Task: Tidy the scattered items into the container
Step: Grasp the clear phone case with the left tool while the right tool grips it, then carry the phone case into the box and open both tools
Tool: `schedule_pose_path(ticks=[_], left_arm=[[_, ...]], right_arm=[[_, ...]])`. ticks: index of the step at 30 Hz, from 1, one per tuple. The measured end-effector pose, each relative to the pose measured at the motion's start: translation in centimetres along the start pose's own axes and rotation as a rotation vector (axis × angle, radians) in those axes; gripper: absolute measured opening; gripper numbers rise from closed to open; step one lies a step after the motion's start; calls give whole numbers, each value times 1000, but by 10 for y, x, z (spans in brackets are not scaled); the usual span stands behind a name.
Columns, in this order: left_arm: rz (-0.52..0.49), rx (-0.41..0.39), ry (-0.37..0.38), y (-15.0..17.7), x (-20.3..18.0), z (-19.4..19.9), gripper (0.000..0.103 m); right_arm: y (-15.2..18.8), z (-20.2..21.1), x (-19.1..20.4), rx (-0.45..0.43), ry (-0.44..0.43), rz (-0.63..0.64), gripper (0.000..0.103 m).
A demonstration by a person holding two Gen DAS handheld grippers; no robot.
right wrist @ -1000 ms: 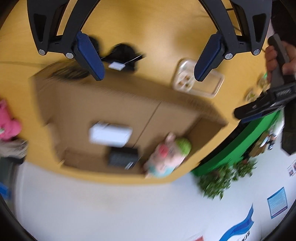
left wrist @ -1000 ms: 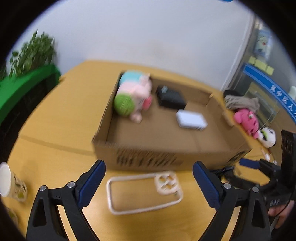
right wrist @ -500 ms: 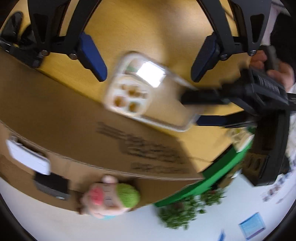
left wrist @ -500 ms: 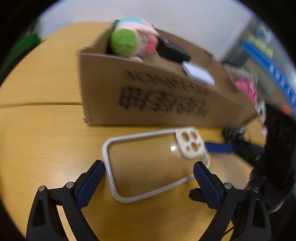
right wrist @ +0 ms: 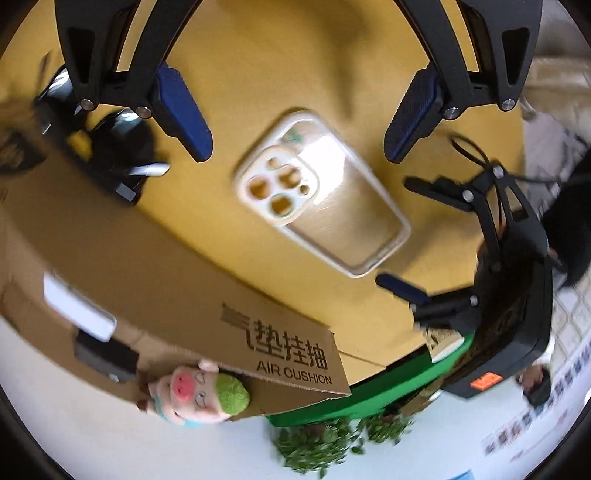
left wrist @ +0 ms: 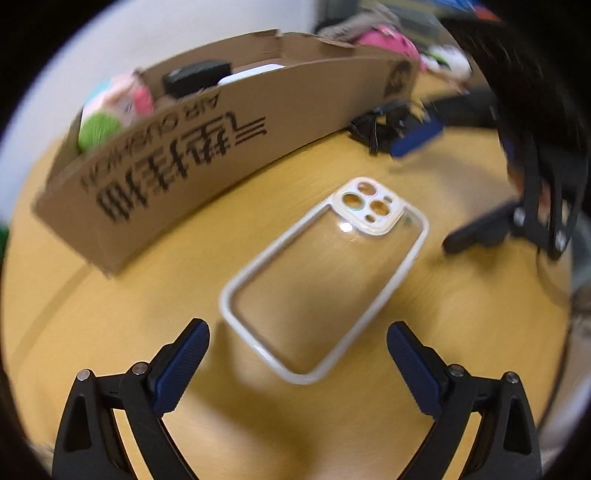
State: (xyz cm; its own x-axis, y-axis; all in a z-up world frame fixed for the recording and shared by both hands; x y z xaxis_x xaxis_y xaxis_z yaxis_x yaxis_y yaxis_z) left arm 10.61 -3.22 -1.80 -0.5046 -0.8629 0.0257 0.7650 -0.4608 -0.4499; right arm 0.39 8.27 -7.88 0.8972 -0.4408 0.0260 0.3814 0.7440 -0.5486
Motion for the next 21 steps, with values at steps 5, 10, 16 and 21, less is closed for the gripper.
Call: schedule_pose_path(ticks=[5, 10, 16, 21], left_arm=[[-186, 11, 23, -5, -7, -8, 101], [-161, 47, 161, -8, 6, -13, 101], [-226, -8, 229, 2, -2, 0, 89], [-265, -34, 215, 8, -13, 14, 87]], right_arm=[[-7, -20, 1, 80, -46, 200, 96], [-7, -34, 2, 88, -88, 298, 97], [-2, -25, 11, 86, -90, 370, 88], [7, -11, 20, 78, -64, 396, 87]])
Point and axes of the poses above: each gripper's, at about its wrist camera, not at the fingertips, and z roughly against the way its jaws point, x to its left, y to its underside, the point moved 1 cm from there along -z, roughly the way its jaws point, and after that the axes turned 9 degrees about z, right-handed, at the moved point
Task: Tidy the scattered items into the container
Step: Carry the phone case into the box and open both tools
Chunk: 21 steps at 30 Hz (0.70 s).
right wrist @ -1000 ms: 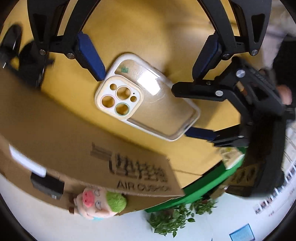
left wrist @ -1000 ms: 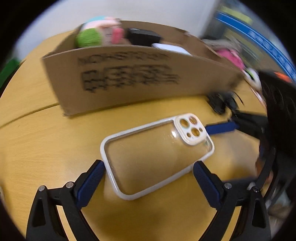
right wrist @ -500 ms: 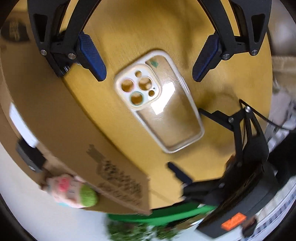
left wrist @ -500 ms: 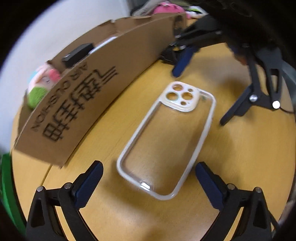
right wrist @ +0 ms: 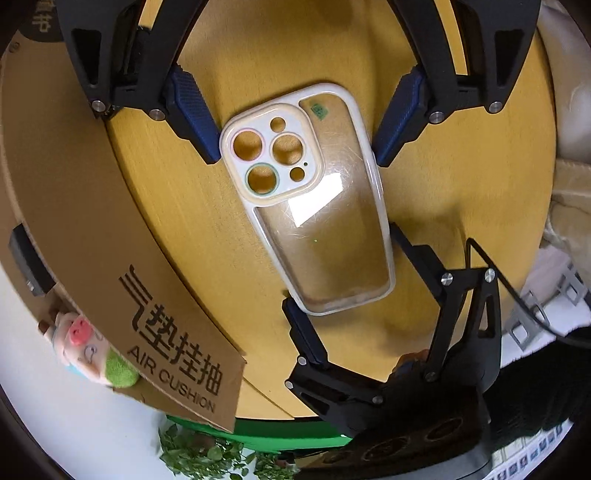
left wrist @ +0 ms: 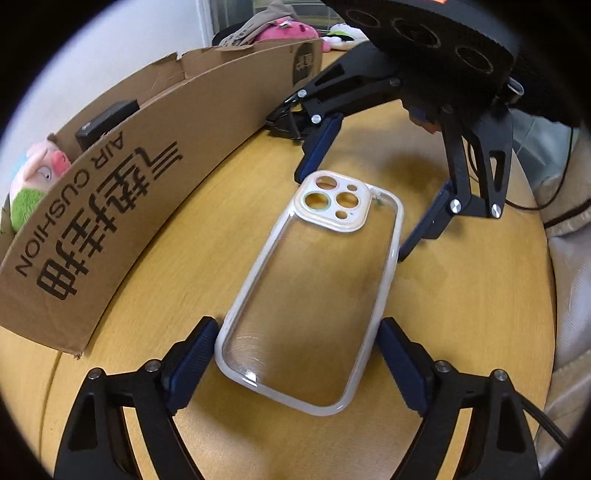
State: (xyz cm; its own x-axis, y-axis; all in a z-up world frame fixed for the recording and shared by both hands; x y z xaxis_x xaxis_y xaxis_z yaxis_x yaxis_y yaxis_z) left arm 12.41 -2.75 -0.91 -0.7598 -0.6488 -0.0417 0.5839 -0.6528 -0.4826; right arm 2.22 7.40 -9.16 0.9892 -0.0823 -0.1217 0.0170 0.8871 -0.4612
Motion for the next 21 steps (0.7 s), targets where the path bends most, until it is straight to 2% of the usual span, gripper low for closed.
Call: schedule_pose_path(ticks=[3, 6, 12, 15, 18, 21], left_arm=[[-4, -54, -30, -9, -6, 24, 87], [-55, -120, -100, -26, -13, 62, 87], [-159, -219, -229, -86, -1, 141, 86], [-219, -218, -286, -125, 19, 161, 86], [-233, -199, -295, -140, 35, 172, 86], [-229, -166, -282, -155, 60, 163, 86]], right_arm=[[0, 19, -1, -18, 17, 5, 87], [-7, 53, -7, -48, 59, 28, 87], [-40, 141, -41, -109, 184, 102, 87], [-75, 161, -64, -126, 238, 138, 87], [-95, 171, -83, -128, 272, 161, 86], [-106, 165, -113, -136, 264, 146, 86]])
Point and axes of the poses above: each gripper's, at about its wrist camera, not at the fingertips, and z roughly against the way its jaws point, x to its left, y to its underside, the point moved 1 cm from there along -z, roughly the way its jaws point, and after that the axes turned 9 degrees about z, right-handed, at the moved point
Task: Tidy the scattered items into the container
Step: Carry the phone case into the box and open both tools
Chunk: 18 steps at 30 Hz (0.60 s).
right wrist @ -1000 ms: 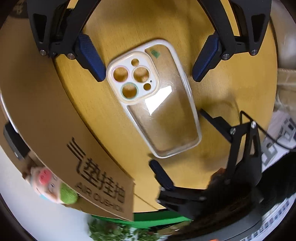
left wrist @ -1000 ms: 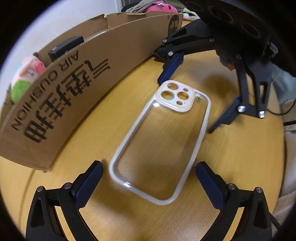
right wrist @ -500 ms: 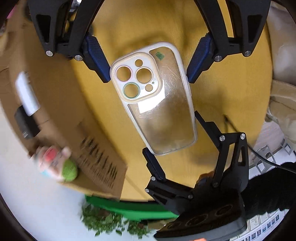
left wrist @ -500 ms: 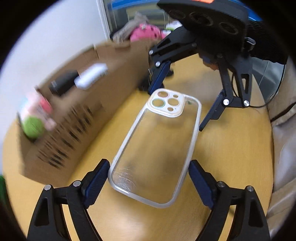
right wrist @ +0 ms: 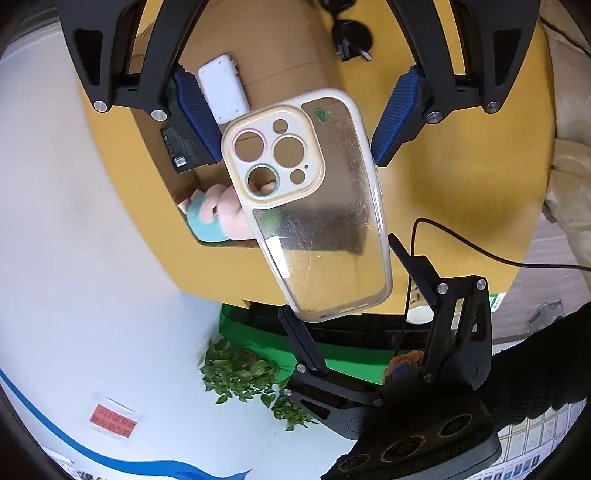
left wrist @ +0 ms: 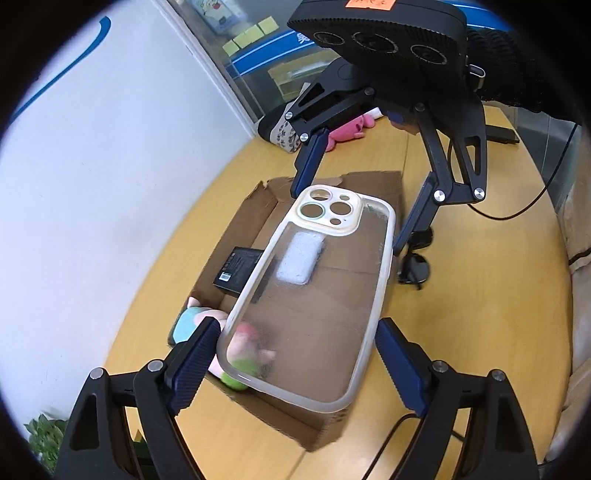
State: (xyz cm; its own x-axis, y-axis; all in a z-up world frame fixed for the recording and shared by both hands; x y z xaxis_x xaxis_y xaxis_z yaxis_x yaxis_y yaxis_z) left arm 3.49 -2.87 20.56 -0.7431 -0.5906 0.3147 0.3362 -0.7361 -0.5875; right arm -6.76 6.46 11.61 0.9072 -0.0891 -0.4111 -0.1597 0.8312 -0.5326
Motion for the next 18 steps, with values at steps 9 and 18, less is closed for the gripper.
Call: schedule_pose_path(ticks=[9, 18], left_arm=[[67, 166, 122, 37, 45, -85, 86], [98, 371, 270, 82, 52, -167, 85]], right_arm=[[32, -90, -30, 50, -140, -75, 86], [60, -185, -34, 159, -347, -136, 86]])
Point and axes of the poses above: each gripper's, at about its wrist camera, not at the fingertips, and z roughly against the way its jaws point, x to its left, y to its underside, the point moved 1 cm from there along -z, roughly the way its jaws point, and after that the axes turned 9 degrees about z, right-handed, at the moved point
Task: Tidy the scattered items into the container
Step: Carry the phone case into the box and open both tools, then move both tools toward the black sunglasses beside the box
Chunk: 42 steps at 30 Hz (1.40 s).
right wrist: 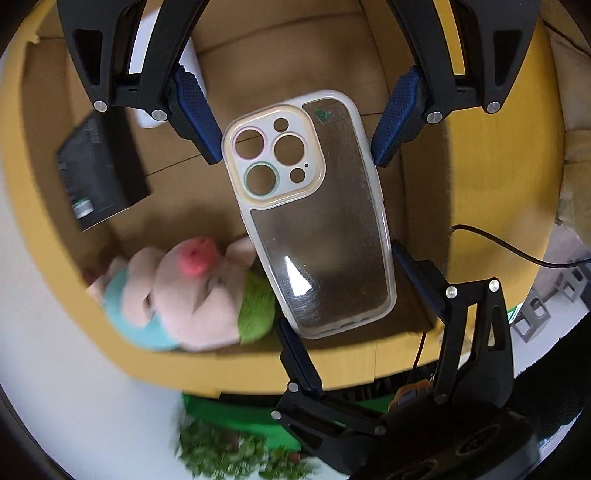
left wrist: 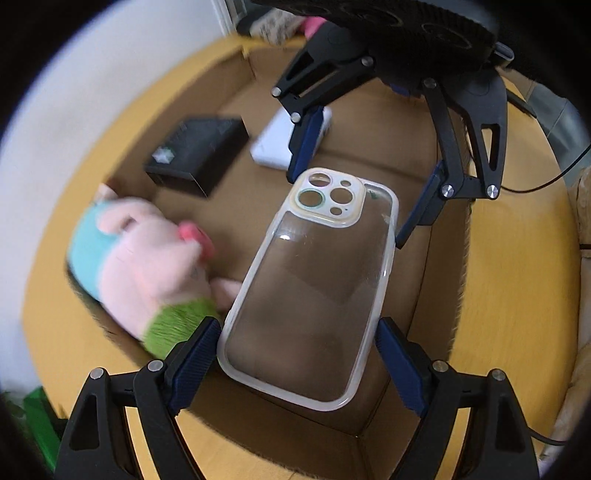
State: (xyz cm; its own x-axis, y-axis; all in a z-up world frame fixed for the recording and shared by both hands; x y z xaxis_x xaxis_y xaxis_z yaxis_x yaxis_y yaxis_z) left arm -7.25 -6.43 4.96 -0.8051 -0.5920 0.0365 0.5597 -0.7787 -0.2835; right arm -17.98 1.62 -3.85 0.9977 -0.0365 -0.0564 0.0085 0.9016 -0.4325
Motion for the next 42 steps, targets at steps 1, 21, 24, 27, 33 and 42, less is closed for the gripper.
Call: schedule_pose_path(ticks=[1, 21, 24, 27, 33, 42], left_arm=[[-11, 25, 10, 1, -2, -5, 84], [353, -366, -299, 26, -29, 114, 87], [530, -489, -317, 21, -42, 123, 69], [720, -550, -238, 17, -62, 113, 6], [928, -728, -115, 4, -111, 108, 95], [871, -632, -53, -18, -155, 52, 96]], right_arm=[[0, -7, -1, 9, -22, -2, 86], [88, 132, 42, -184, 413, -516, 96], [105, 145, 53, -296, 480, -631, 80], [117, 144, 74, -318, 487, -738, 8], [118, 158, 120, -322, 580, -760, 101], [187, 161, 155, -258, 525, -770, 102]])
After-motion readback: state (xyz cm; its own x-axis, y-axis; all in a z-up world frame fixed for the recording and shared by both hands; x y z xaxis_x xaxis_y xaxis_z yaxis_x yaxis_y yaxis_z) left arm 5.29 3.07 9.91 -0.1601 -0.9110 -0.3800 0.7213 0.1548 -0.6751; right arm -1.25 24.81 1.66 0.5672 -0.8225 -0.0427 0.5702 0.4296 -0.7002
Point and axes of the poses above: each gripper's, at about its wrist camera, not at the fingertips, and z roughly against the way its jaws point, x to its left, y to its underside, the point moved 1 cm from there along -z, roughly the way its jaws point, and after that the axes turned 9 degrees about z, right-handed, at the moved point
